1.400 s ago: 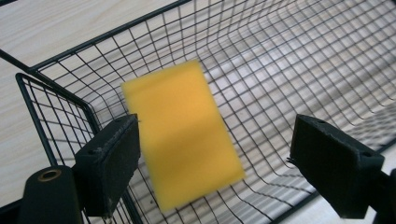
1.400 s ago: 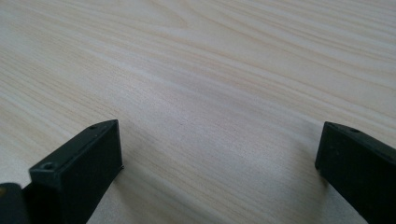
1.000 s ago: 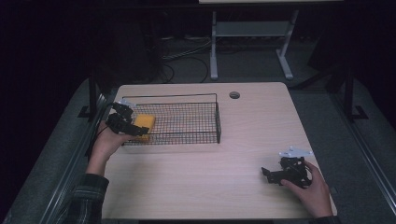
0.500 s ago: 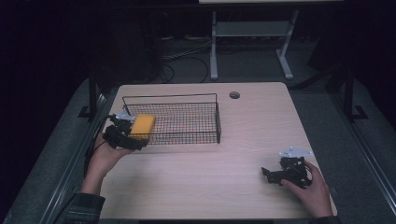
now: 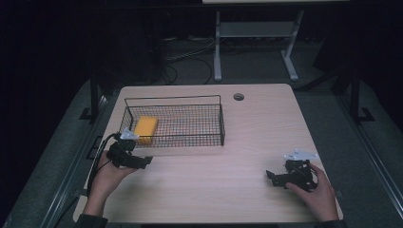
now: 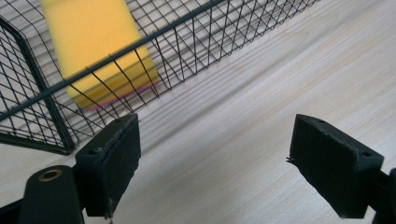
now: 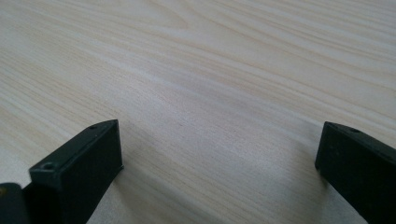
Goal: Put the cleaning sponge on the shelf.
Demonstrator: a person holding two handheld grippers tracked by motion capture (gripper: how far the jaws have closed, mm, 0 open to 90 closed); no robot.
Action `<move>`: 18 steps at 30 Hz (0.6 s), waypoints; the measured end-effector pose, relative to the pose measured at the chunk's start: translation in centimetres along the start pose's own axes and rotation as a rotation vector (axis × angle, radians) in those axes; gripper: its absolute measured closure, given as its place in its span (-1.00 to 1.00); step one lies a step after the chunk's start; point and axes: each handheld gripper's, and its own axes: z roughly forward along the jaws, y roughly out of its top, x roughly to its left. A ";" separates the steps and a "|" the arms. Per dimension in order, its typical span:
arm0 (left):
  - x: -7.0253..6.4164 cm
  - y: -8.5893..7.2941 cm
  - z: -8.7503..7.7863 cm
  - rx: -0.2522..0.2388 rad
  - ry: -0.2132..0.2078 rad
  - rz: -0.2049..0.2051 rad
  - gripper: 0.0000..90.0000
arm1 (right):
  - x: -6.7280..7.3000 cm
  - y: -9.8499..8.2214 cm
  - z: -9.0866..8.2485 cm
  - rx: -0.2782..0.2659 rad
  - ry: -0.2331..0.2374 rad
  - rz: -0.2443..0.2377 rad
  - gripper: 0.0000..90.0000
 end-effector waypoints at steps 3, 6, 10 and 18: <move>-0.3 -0.8 0.4 -0.005 0.001 0.007 -0.65 | 0.0 0.0 0.0 0.000 0.000 0.000 -1.00; -0.6 -1.7 0.9 -0.009 -0.004 -0.006 -0.65 | 0.0 0.0 0.0 0.000 0.000 0.001 -1.00; -0.8 -2.7 1.5 -0.022 -0.010 -0.008 -0.65 | 0.0 0.0 0.0 0.000 0.000 0.001 -1.00; -1.1 -4.7 2.5 -0.029 -0.027 -0.004 -0.68 | 0.0 0.0 0.0 0.000 0.000 0.001 -1.00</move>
